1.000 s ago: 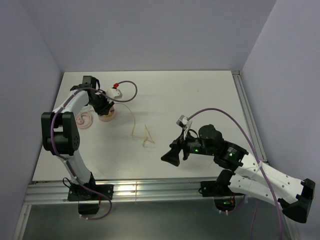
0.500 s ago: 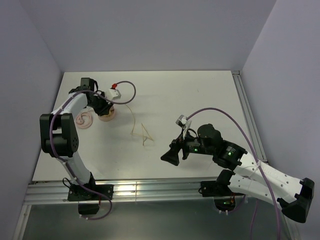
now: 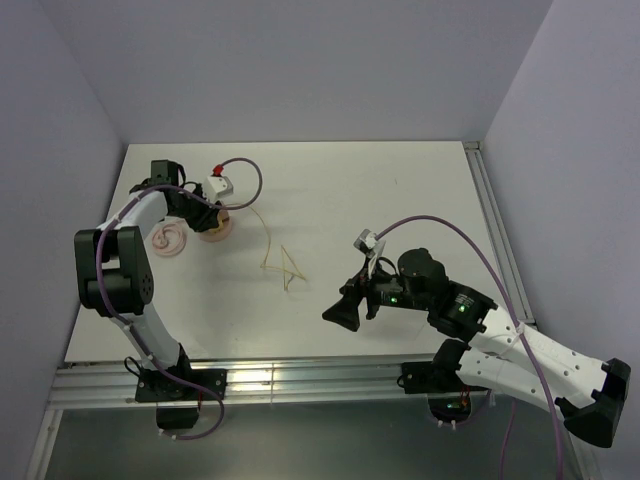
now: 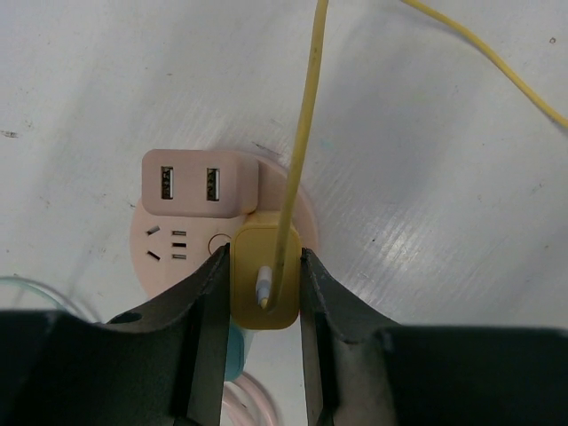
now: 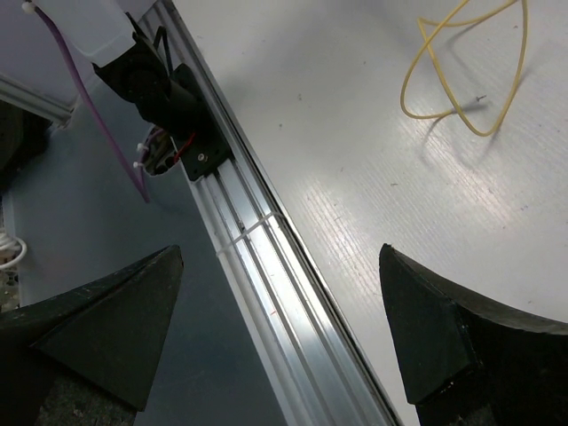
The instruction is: Insert the plug
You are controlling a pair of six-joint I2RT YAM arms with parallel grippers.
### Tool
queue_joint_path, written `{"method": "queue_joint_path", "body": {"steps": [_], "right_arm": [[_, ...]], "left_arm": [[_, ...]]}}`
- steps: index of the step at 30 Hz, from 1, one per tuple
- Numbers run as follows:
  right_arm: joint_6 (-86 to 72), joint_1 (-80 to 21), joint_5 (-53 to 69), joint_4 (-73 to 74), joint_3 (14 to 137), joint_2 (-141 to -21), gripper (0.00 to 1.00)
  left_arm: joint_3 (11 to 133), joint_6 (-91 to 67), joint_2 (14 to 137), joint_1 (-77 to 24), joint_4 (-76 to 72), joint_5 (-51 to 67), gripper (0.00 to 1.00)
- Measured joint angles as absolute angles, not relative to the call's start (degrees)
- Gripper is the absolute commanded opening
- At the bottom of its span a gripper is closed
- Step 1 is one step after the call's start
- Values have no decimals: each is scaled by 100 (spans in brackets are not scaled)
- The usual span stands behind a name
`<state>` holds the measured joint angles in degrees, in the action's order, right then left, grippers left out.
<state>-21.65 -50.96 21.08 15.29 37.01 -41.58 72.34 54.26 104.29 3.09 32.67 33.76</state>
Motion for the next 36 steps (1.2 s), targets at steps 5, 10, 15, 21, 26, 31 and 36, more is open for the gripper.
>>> {"method": "queue_joint_path", "body": {"steps": [5,10,15,21,26,31,36], "right_arm": [[-2163,-5094,2108,1531,3701,-4119,98],[-2163,-5096,2106,1531,3701,-4080,98],[-2163,-5094,2104,1531,3701,-4066,98],[-2163,-5096,2102,1531,3701,-4066,98],[-2163,-5094,2102,1531,3701,-4066,98],[-2163,-5094,2104,1531,3701,-4066,98],[-2163,-5094,2106,1531,3701,-4066,98]], "left_arm": [[7081,5376,10412,364,3065,3503,0],[7017,5349,10422,338,2939,3494,0],[7019,5310,10431,322,2917,3476,0],[7013,5310,10422,318,2908,3476,0],[7013,5315,10346,318,2908,3465,4],[6949,5323,10239,314,2801,3409,61],[6801,5349,10132,257,2976,3050,99]]}}
